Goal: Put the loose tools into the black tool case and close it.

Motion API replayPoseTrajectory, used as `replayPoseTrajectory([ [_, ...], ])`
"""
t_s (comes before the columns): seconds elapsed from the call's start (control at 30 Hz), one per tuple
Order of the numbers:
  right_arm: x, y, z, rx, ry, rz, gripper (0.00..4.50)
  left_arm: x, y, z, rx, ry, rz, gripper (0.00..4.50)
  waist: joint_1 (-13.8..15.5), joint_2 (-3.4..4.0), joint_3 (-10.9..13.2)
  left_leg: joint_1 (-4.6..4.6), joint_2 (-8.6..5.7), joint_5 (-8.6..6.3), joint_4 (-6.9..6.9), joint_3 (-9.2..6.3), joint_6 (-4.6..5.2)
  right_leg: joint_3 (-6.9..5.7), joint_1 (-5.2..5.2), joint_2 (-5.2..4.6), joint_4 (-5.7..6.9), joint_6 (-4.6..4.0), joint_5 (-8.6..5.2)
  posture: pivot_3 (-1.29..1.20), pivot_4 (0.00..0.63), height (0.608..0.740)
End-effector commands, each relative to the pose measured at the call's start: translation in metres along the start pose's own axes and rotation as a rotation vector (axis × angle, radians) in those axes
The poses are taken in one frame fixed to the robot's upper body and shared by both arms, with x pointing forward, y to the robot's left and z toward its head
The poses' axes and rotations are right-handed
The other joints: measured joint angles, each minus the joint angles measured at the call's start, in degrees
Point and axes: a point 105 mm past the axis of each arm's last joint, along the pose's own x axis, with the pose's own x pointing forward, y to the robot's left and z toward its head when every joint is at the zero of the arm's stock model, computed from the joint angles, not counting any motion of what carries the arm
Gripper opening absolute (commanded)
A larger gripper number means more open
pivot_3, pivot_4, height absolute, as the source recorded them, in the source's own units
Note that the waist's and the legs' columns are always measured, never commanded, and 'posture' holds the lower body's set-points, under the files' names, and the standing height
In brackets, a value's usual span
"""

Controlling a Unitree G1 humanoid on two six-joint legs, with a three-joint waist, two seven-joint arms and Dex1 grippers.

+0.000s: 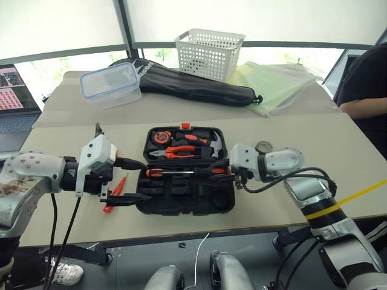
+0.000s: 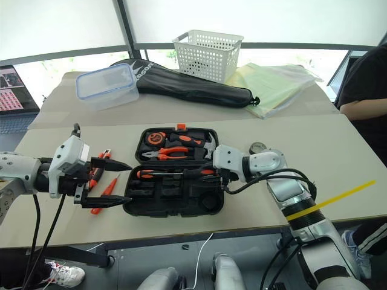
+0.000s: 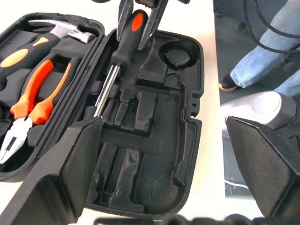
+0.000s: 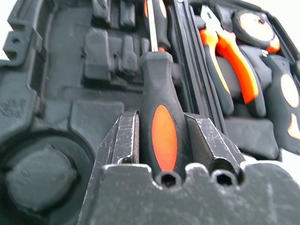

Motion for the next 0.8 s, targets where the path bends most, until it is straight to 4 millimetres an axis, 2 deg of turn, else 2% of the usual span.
replayPoseTrajectory([
  [0.03, -0.003, 0.002, 0.000, -0.027, 0.009, 0.001, 1.06, 0.000, 0.001, 0.008, 0.046, -0.008, -0.001, 4.50, 0.1, 0.00, 0.0, 0.00, 0.00, 0.00, 0.00, -0.01, 0.00, 0.00, 0.00, 0.00, 0.00, 0.00, 0.00, 0.00, 0.150, 0.740],
  [0.13, -0.003, 0.002, -0.005, 0.000, 0.030, 0.001, 1.06, 0.001, 0.003, 0.009, 0.049, -0.009, -0.002, 4.50, 0.0, 0.00, 0.0, 0.00, 0.00, 0.00, 0.00, 0.00, 0.00, 0.00, 0.00, 0.01, 0.01, 0.00, 0.00, 0.00, 0.150, 0.740],
  [0.2, -0.002, 0.002, -0.006, 0.026, 0.027, -0.009, 2.07, 0.001, 0.003, 0.009, 0.052, -0.010, -0.004, 4.50, 0.0, 0.00, 0.0, 0.00, 0.00, 0.00, 0.01, 0.00, 0.00, 0.00, 0.00, 0.01, 0.02, 0.00, 0.00, 0.00, 0.150, 0.740],
  [0.27, -0.002, -0.001, 0.000, 0.064, -0.004, -0.027, 2.59, 0.002, 0.003, 0.010, 0.055, -0.011, -0.007, 4.50, 0.0, 0.00, 0.0, 0.02, 0.00, 0.00, 0.00, 0.00, 0.00, 0.00, 0.00, 0.01, 0.02, 0.00, 0.00, 0.00, 0.150, 0.740],
  [0.43, -0.007, -0.007, 0.024, 0.140, -0.115, -0.043, 4.28, 0.003, 0.004, 0.011, 0.056, -0.014, -0.011, 4.50, 0.0, 0.00, 0.0, 0.00, 0.01, 0.00, 0.00, -0.01, 0.00, 0.01, -0.01, 0.01, 0.01, -0.01, 0.00, 0.00, 0.150, 0.740],
  [0.47, -0.007, -0.008, 0.028, 0.156, -0.132, -0.042, 4.46, 0.003, 0.004, 0.011, 0.056, -0.014, -0.011, 4.50, 0.0, 0.00, 0.0, 0.00, 0.01, 0.00, 0.00, -0.01, 0.00, 0.01, -0.01, 0.01, 0.01, -0.01, 0.00, 0.00, 0.150, 0.740],
  [0.63, -0.003, -0.009, 0.035, 0.200, -0.163, -0.044, 4.46, 0.004, 0.005, 0.010, 0.055, -0.016, -0.009, 4.50, 0.0, 0.00, 0.0, 0.00, 0.00, 0.00, 0.00, -0.02, 0.00, 0.00, 0.00, 0.01, 0.01, -0.01, 0.00, 0.00, 0.150, 0.740],
  [0.8, 0.012, -0.001, 0.026, 0.216, -0.126, -0.009, 3.16, 0.005, 0.005, 0.010, 0.058, -0.019, -0.007, 4.50, 0.0, 0.00, 0.0, 0.00, 0.00, 0.00, 0.00, -0.02, 0.00, -0.01, 0.00, 0.02, 0.01, -0.01, 0.00, 0.00, 0.150, 0.740],
])
